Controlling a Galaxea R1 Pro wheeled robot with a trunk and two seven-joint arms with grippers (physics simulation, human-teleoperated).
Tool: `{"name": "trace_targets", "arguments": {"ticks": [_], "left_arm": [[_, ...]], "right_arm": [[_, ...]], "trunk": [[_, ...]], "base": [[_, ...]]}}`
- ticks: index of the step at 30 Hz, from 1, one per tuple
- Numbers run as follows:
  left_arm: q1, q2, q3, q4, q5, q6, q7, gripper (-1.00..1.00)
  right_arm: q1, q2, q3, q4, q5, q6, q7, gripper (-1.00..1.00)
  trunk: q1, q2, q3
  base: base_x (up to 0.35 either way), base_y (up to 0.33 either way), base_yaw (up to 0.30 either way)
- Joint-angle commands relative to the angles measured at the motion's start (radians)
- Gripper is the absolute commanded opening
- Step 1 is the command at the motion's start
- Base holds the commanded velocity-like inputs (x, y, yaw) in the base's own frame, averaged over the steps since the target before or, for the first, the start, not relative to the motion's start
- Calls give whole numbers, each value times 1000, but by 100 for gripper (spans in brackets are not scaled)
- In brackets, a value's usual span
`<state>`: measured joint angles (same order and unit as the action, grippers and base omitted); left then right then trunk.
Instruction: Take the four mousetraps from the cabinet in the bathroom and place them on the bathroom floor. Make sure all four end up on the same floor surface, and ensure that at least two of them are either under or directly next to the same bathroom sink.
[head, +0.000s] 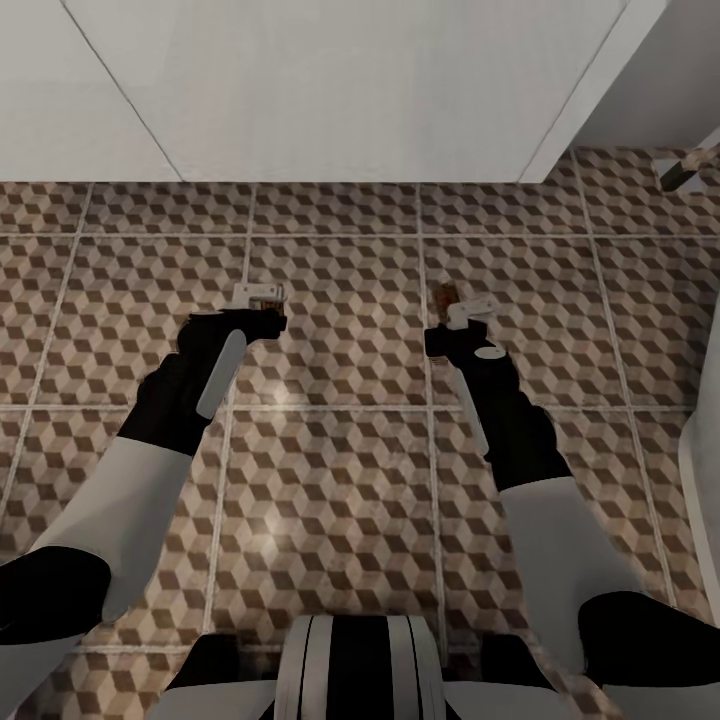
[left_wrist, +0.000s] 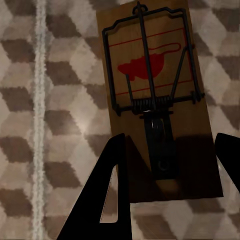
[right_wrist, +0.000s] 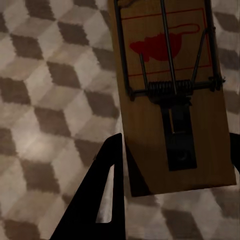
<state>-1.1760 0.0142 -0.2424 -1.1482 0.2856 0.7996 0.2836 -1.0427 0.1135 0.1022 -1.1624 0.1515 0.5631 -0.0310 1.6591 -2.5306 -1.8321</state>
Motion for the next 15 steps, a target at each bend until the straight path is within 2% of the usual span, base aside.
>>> {"name": "trace_targets", "arguments": {"ticks": [1, 7, 15], "left_arm": [[-1, 1, -3, -1, 10, 3, 9, -100], [-1, 1, -3, -2, 10, 3, 9, -100], [-1, 1, -2, -6, 10, 3, 9, -100]], "right_arm": [[0, 0, 2, -1, 7, 6, -3, -100], [0, 0, 2, -3, 7, 5, -3, -100], [0, -1, 4, -15, 5, 4, 0, -100]], "trunk": [[0, 0, -1], [0, 0, -1], [0, 0, -1]], "base": [[253, 0, 0], [221, 0, 0], [21, 0, 0]]}}
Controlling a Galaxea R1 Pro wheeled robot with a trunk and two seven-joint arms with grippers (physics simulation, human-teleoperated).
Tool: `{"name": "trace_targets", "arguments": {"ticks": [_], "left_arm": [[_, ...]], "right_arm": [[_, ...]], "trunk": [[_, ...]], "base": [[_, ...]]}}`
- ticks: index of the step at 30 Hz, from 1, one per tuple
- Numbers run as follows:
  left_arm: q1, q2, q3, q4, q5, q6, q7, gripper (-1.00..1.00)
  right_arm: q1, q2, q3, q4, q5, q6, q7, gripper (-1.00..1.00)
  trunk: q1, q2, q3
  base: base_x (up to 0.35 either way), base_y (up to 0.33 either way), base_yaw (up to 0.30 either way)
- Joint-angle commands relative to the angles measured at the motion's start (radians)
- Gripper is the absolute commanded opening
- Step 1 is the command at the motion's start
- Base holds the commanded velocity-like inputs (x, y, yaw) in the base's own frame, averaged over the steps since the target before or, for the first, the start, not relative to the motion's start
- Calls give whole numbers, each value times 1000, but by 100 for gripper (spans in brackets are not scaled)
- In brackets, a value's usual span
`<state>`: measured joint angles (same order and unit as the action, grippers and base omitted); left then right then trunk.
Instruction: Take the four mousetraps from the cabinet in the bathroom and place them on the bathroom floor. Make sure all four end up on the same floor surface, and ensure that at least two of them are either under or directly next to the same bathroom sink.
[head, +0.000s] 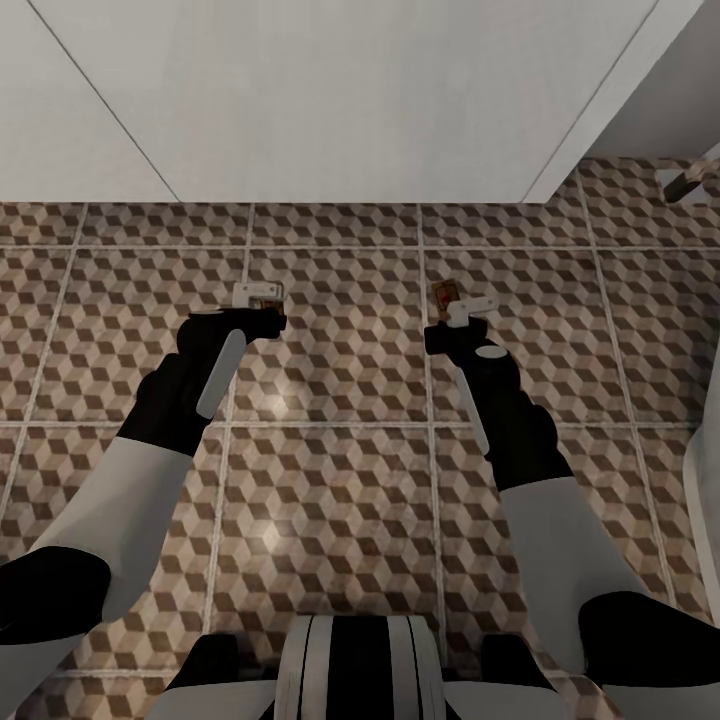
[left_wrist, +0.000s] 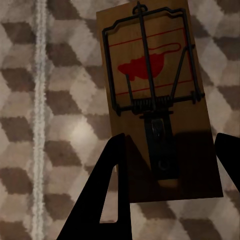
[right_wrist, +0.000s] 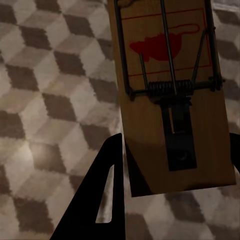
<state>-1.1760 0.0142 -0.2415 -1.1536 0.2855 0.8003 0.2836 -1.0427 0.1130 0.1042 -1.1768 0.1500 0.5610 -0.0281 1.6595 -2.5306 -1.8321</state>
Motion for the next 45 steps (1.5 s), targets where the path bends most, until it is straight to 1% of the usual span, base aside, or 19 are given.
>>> {"name": "trace_targets", "arguments": {"ticks": [1, 24, 45], "left_arm": [[-1, 1, -3, -1, 11, 3, 9, -100], [0, 1, -4, -1, 11, 3, 9, -100], [1, 1, -4, -1, 11, 3, 9, -100]], "right_arm": [[0, 0, 2, -1, 7, 7, -3, -100], [0, -3, 2, -2, 7, 10, -4, -100], [0, -3, 2, -2, 8, 10, -4, -100]], "trunk": [[0, 0, -1], [0, 0, -1], [9, -5, -1]], "base": [[2, 0, 0], [0, 0, 0], [0, 0, 0]]}}
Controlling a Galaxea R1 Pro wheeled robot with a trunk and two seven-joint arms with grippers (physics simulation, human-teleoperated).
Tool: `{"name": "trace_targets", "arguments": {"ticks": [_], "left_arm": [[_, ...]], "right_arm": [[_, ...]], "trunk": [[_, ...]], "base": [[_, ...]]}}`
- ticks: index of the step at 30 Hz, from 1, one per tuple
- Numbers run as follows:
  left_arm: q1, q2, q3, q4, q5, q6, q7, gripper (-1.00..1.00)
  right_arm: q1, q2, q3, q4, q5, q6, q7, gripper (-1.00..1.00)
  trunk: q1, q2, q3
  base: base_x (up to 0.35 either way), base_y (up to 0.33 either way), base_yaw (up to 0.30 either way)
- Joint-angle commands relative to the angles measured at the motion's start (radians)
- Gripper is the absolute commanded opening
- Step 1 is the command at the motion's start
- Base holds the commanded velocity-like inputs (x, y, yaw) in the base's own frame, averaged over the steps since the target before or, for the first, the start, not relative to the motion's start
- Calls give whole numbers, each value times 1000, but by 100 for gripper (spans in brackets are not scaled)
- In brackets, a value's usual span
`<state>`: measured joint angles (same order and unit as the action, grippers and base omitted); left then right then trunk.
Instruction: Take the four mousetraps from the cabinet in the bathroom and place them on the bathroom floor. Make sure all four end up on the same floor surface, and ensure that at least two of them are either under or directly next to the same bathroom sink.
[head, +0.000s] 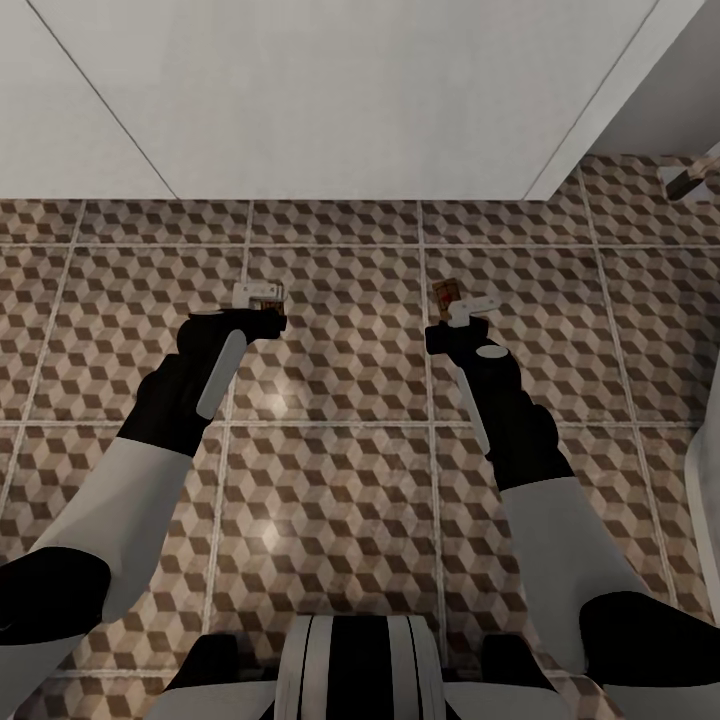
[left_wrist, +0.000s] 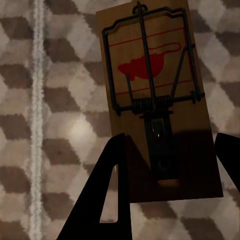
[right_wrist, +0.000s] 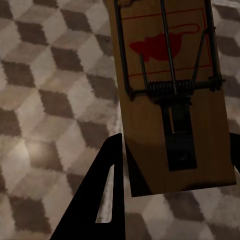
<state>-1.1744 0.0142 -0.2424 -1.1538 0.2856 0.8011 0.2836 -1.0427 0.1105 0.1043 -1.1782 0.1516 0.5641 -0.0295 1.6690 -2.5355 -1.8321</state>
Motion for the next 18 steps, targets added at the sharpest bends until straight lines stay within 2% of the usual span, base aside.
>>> {"name": "trace_targets", "arguments": {"ticks": [1, 18], "left_arm": [[-1, 1, -3, -1, 10, 3, 9, -100], [-1, 1, -3, -2, 10, 3, 9, -100]], "right_arm": [[0, 0, 2, -1, 6, 6, -3, -100], [0, 0, 2, -2, 6, 5, -3, -100]], "trunk": [[0, 0, -1], [8, -4, -1]], "base": [[0, 0, 0], [0, 0, 0]]}}
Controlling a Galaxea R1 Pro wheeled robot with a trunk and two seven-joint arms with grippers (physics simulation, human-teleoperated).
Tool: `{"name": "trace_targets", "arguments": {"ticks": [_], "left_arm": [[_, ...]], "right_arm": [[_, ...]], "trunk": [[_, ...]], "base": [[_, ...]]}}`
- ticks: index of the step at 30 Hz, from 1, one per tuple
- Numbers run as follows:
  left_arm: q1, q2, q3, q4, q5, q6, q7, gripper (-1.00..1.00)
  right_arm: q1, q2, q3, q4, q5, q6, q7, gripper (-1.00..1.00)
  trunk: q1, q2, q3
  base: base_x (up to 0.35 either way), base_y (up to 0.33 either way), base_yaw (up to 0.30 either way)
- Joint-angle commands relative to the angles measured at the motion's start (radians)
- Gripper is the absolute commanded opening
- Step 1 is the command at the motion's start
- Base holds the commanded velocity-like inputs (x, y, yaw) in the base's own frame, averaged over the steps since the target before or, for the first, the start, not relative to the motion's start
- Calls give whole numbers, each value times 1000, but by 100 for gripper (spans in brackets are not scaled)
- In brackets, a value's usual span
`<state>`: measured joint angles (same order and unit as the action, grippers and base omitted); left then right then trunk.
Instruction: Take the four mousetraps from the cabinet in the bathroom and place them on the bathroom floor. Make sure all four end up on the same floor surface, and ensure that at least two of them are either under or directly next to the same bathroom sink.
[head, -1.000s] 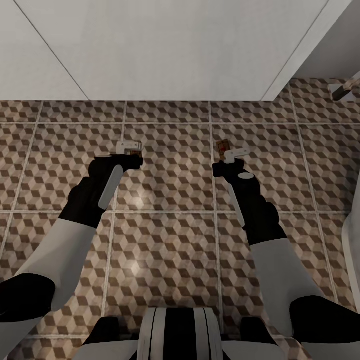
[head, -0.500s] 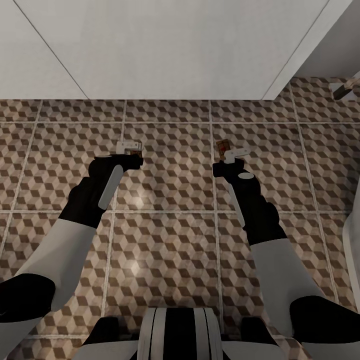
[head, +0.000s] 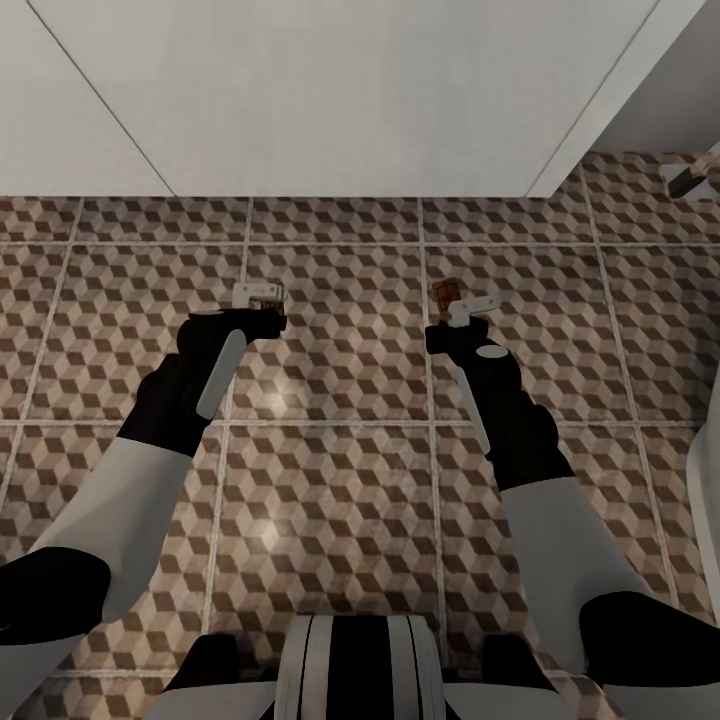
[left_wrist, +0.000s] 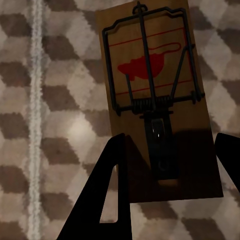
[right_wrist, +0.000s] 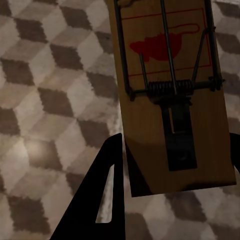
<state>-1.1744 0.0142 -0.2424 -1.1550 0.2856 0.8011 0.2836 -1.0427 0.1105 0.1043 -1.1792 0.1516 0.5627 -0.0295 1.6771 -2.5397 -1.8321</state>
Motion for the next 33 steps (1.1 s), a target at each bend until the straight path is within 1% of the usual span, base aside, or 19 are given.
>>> {"name": "trace_targets", "arguments": {"ticks": [1, 13, 22, 33], "left_arm": [[-1, 1, -3, -1, 10, 3, 9, -100], [-1, 1, -3, -4, 10, 3, 9, -100], [-1, -6, -3, -4, 10, 3, 9, -100], [-1, -7, -3, -5, 10, 3, 9, -100]], "right_arm": [[0, 0, 2, -1, 6, 6, -3, -100], [0, 0, 2, -10, 8, 6, -3, -100], [0, -1, 2, -16, 8, 7, -4, -100], [0, -2, 2, -16, 8, 7, -4, -100]], "trunk": [[0, 0, -1], [6, -3, -1], [10, -5, -1], [15, -8, -1]], "base": [[0, 0, 0], [0, 0, 0], [0, 0, 0], [0, 0, 0]]}}
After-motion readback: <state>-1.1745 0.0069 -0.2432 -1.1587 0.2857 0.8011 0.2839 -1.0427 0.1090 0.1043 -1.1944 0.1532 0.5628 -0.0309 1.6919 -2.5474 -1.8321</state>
